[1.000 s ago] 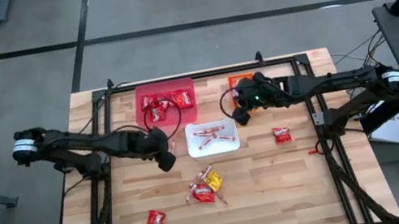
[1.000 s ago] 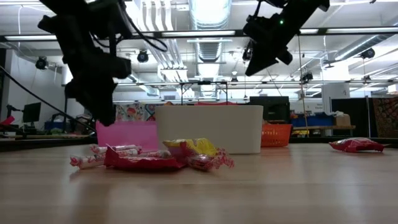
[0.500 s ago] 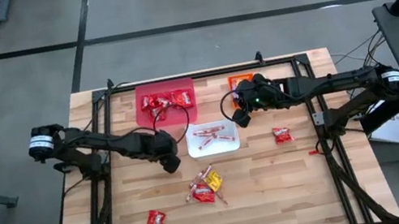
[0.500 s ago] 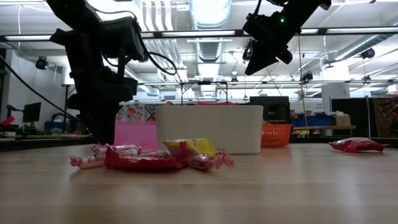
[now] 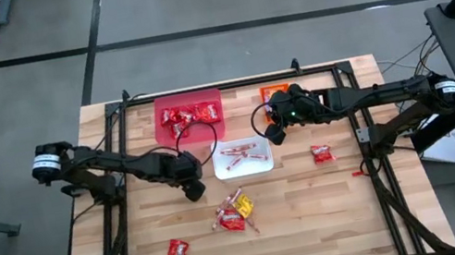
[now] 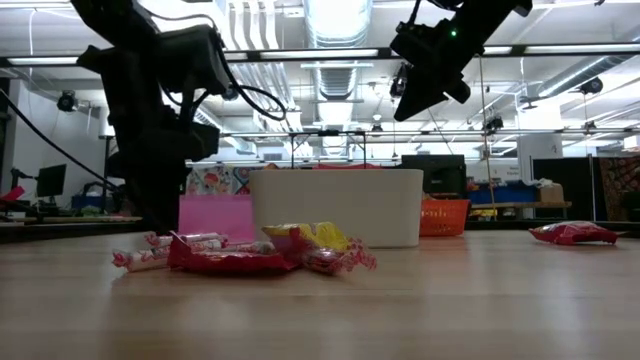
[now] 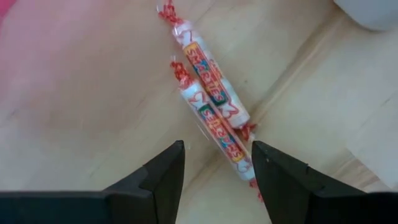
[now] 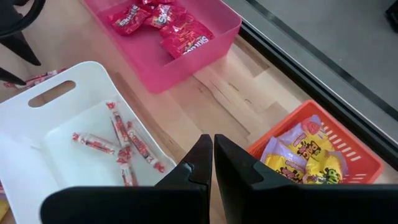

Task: Sort candy
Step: Put the white candy into the white bin

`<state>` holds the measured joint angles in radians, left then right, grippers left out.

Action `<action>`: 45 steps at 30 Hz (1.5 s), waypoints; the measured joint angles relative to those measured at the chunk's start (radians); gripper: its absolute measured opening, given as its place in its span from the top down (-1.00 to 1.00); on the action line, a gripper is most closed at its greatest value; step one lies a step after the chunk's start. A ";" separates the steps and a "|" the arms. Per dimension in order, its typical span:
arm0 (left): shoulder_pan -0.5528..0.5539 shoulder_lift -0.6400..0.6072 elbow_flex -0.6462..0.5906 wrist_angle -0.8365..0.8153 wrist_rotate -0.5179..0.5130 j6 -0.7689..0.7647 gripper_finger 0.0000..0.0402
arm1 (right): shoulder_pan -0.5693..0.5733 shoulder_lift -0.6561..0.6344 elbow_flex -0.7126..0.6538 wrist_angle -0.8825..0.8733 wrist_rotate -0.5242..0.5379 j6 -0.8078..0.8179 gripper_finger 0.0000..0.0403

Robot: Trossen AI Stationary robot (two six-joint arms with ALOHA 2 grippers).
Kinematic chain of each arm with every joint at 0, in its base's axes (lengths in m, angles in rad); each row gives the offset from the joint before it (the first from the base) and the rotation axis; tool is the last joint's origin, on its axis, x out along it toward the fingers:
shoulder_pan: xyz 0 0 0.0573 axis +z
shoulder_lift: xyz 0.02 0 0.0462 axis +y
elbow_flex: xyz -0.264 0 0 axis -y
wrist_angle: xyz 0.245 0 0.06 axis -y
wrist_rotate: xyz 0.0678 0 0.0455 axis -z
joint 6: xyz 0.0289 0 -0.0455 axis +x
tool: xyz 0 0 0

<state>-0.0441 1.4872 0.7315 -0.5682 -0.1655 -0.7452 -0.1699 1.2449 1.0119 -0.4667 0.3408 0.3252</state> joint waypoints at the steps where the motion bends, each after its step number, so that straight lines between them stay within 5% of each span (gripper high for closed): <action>1: 0.000 0.000 -0.003 0.002 -0.001 0.000 0.16 | 0.000 0.000 0.000 0.000 0.000 0.000 0.94; 19: -0.005 0.070 -0.023 0.040 0.006 0.008 0.30 | 0.000 0.000 -0.002 0.000 0.000 0.000 0.94; 30: -0.005 0.009 -0.022 0.006 0.025 0.027 0.79 | 0.000 0.000 -0.002 0.000 0.000 0.005 0.94; 38: -0.006 -0.012 0.057 -0.127 0.021 0.058 0.95 | 0.000 0.000 -0.002 -0.001 0.000 0.004 0.94; 45: -0.008 -0.016 0.219 -0.066 -0.053 0.278 0.96 | 0.008 0.000 -0.002 -0.001 -0.001 -0.003 0.94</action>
<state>-0.0521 1.4708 0.9507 -0.6341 -0.2182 -0.4671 -0.1624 1.2449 1.0100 -0.4679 0.3401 0.3225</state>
